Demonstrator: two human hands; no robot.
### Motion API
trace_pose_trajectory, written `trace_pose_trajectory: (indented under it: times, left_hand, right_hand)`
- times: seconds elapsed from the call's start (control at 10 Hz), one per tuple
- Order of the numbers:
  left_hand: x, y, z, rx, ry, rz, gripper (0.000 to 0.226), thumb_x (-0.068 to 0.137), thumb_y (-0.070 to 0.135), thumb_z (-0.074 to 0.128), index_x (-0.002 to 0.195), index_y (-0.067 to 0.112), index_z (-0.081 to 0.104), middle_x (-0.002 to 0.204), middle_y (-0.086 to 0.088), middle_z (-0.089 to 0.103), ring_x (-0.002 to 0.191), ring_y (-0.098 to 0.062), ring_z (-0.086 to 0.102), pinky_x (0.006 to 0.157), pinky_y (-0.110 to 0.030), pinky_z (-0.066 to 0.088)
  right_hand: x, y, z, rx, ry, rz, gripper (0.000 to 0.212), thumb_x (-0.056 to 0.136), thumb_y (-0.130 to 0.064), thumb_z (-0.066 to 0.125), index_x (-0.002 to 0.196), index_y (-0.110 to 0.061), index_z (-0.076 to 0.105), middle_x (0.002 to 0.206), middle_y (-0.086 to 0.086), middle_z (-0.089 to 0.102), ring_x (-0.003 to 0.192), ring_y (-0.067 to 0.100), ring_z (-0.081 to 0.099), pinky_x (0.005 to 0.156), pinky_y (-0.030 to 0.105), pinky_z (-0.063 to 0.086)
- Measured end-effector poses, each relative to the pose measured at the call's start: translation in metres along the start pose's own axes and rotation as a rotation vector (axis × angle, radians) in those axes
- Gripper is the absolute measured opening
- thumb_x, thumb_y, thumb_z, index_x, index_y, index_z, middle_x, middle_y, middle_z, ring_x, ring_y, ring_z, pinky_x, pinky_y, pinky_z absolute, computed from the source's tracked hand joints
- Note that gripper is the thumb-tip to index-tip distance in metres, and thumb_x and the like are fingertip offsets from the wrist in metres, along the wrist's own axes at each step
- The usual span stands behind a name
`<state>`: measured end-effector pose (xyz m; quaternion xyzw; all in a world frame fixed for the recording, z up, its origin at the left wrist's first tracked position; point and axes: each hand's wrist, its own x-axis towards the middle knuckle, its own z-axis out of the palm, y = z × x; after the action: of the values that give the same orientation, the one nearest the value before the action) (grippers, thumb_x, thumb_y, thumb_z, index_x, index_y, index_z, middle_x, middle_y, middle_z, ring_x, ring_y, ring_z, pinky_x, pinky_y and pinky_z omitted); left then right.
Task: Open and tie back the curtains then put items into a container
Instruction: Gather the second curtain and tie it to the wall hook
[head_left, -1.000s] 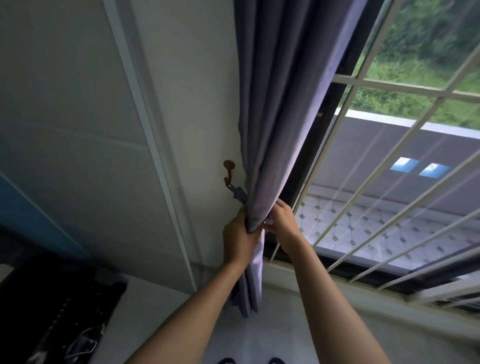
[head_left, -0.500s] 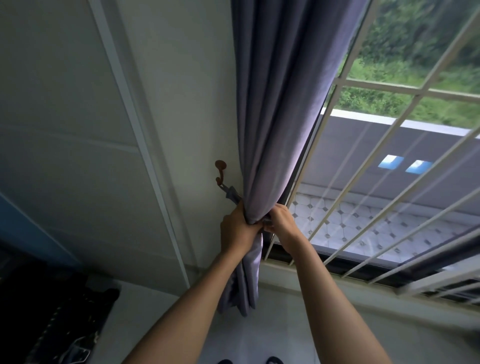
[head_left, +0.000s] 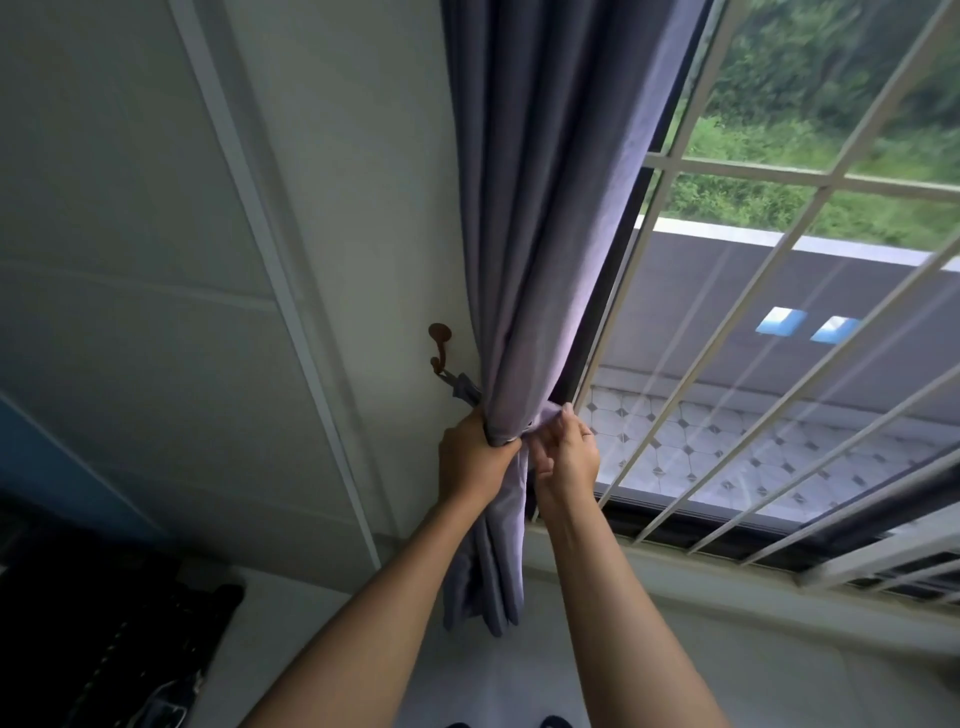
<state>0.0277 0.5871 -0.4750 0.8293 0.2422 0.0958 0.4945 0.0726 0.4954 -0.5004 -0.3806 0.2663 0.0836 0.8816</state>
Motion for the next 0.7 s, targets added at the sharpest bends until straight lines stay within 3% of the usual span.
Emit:
trace_pose_trajectory:
  times: [0.1,0.2,0.3,0.4,0.5,0.6,0.7]
  left_hand:
    - [0.002,-0.005,-0.003,-0.006,-0.011,0.019,0.03,0.075,0.025,0.077,0.101,0.014,0.066,0.091,-0.003,0.07,0.089,-0.024,0.065,0.075,-0.023,0.046]
    - [0.005,-0.006,-0.007,-0.01,-0.047,0.037,0.035,0.074,0.027,0.078,0.104,0.014,0.065,0.093,-0.003,0.07,0.09,-0.022,0.065,0.077,-0.024,0.047]
    - [0.006,-0.007,-0.012,-0.022,-0.095,0.06,0.038,0.075,0.026,0.078,0.107,0.013,0.064,0.093,-0.001,0.068,0.085,-0.016,0.062,0.076,-0.021,0.044]
    - [0.004,-0.01,-0.018,-0.054,-0.154,0.095,0.035,0.077,0.023,0.077,0.107,0.014,0.063,0.089,0.006,0.065,0.079,-0.007,0.058,0.071,-0.016,0.042]
    - [0.007,-0.009,-0.027,-0.045,-0.265,0.099,0.025,0.079,0.025,0.065,0.102,0.014,0.062,0.088,-0.001,0.071,0.077,-0.013,0.063,0.064,-0.017,0.043]
    - [0.022,-0.008,-0.033,-0.14,-0.388,-0.013,0.031,0.074,0.036,0.048,0.092,0.018,0.064,0.089,-0.008,0.072,0.086,-0.028,0.066,0.077,-0.041,0.054]
    - [0.035,-0.011,-0.031,-0.133,-0.369,-0.079,0.027,0.089,0.025,0.04,0.076,0.012,0.06,0.085,-0.014,0.068,0.082,-0.033,0.063,0.087,-0.052,0.051]
  right_hand:
    - [-0.002,0.007,-0.001,-0.068,-0.154,0.011,0.034,0.083,0.012,0.045,0.11,-0.006,0.054,0.095,0.012,0.065,0.08,0.019,0.064,0.063,0.027,0.055]
    - [-0.009,0.013,-0.008,-0.311,-0.215,-0.105,0.044,0.078,0.02,0.043,0.109,-0.012,0.043,0.102,0.009,0.068,0.089,0.02,0.063,0.071,0.03,0.052]
    - [-0.012,0.015,-0.012,-0.431,-0.344,-0.163,0.043,0.085,0.017,0.049,0.117,-0.01,0.043,0.111,0.0,0.07,0.108,0.021,0.065,0.092,0.035,0.053]
    - [-0.014,0.009,-0.017,-0.609,-0.52,-0.201,0.052,0.086,0.013,0.053,0.129,-0.014,0.046,0.115,-0.007,0.068,0.115,0.013,0.061,0.093,0.029,0.052]
    - [-0.014,0.001,-0.016,-0.827,-0.688,-0.217,0.067,0.082,0.007,0.059,0.139,-0.024,0.042,0.128,-0.006,0.061,0.116,0.01,0.059,0.091,0.026,0.052]
    - [-0.011,-0.003,-0.016,-0.855,-0.719,-0.169,0.079,0.079,0.008,0.069,0.143,-0.025,0.035,0.131,-0.005,0.058,0.113,0.006,0.06,0.082,0.018,0.052]
    - [-0.007,-0.001,-0.013,-0.875,-0.697,-0.186,0.084,0.075,0.003,0.077,0.142,-0.025,0.033,0.131,-0.003,0.057,0.112,0.01,0.061,0.083,0.023,0.055]
